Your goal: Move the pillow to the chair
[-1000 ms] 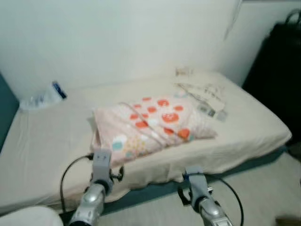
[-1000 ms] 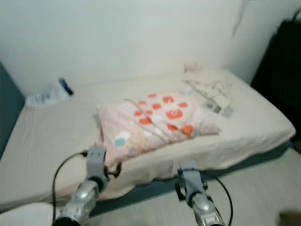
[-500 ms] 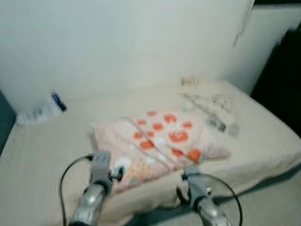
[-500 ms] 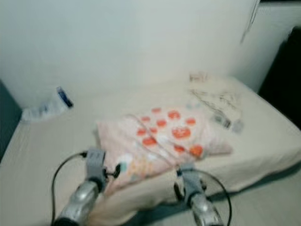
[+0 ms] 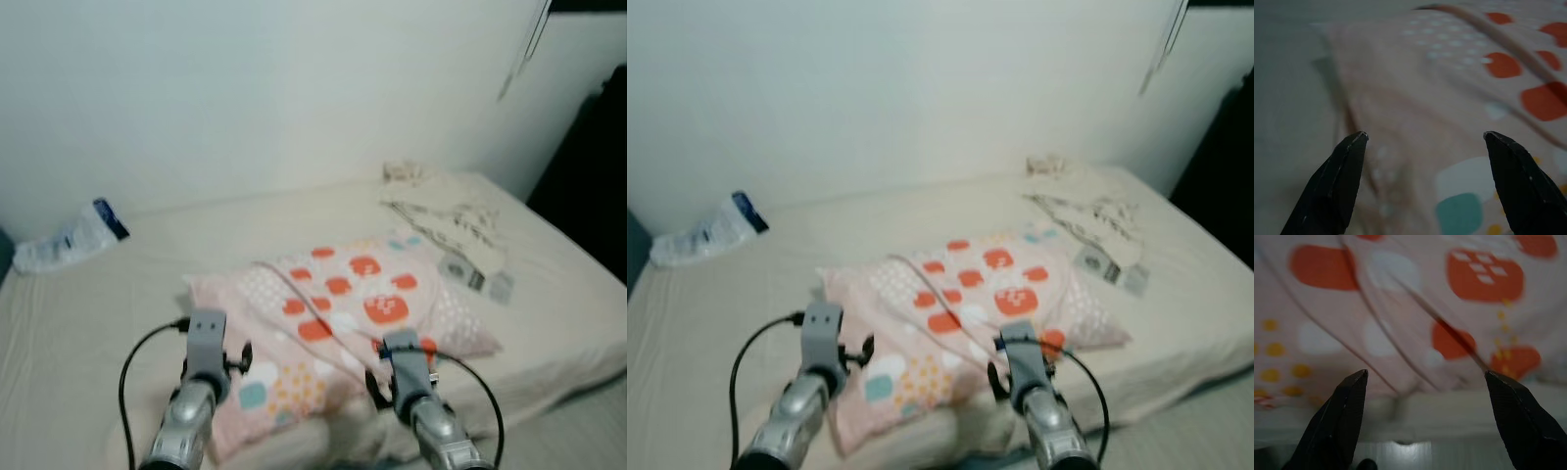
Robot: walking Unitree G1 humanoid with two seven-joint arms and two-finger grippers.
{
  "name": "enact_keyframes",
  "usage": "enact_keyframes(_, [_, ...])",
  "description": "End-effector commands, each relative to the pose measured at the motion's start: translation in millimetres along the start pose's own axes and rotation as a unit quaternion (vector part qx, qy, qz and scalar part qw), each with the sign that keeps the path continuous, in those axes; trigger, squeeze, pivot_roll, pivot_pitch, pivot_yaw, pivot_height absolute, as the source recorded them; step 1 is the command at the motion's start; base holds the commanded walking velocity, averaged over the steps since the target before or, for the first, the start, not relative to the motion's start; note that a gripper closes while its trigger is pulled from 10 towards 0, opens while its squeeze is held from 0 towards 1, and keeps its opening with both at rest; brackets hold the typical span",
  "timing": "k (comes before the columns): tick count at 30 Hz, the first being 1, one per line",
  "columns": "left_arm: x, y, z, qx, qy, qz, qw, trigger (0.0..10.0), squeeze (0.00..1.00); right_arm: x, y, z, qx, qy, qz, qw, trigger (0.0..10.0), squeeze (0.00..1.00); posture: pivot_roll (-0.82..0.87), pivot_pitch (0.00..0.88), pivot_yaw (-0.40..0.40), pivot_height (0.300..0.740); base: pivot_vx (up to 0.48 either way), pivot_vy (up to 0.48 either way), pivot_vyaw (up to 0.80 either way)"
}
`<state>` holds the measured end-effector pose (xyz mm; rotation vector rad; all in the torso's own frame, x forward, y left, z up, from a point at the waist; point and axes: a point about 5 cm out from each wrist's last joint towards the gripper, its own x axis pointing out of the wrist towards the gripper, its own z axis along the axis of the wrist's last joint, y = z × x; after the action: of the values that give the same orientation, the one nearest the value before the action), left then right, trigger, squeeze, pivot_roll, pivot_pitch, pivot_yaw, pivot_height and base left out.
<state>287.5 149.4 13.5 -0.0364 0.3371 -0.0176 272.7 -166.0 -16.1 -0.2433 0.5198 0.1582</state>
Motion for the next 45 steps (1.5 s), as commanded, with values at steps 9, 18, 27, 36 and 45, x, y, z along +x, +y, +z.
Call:
enact_keyframes(9, [-3.3, 7.8, -5.9, 0.002, 0.008, 0.018, 1.0, 10.0, 0.0, 0.0, 9.5, -1.5, -0.008, 0.003, 0.02, 1.0, 10.0, 0.0, 0.07, 0.035, -0.036, 0.74, 0.0, 0.0, 0.8])
enact_keyframes(18, [-2.9, 6.7, -5.3, 0.006, 0.008, 0.016, 1.0, 10.0, 0.0, 0.0, 7.5, -1.6, -0.004, 0.004, 0.017, 1.0, 10.0, 0.0, 0.07, 0.035, -0.028, 0.74, 0.0, 0.0, 0.8])
enact_keyframes(27, [-1.9, 2.7, -7.7, 0.026, 0.024, -0.005, 0.999, 10.0, 0.0, -1.0, 4.3, -6.1, 0.027, 0.013, -0.006, 1.0, 10.0, 0.0, 0.07, 0.032, -0.017, 0.74, 0.0, -0.035, 0.5])
enact_keyframes(36, [-1.4, 0.5, -8.6, 0.035, 0.031, -0.013, 0.999, 10.0, 0.0, -2.5, 2.4, -9.6, 0.04, 0.016, -0.016, 0.999, 10.0, 0.0, 0.06, 0.038, -0.006, 0.74, 0.0, -0.48, 0.0])
enact_keyframes(45, [-2.1, -3.0, -12.6, 0.043, 0.052, -0.03, 0.997, 10.0, 0.0, -3.7, 0.8, -11.9, 0.043, 0.018, -0.018, 0.999, 10.0, 0.0, 0.07, 0.042, -0.007, 0.74, 0.0, -0.334, 0.0])
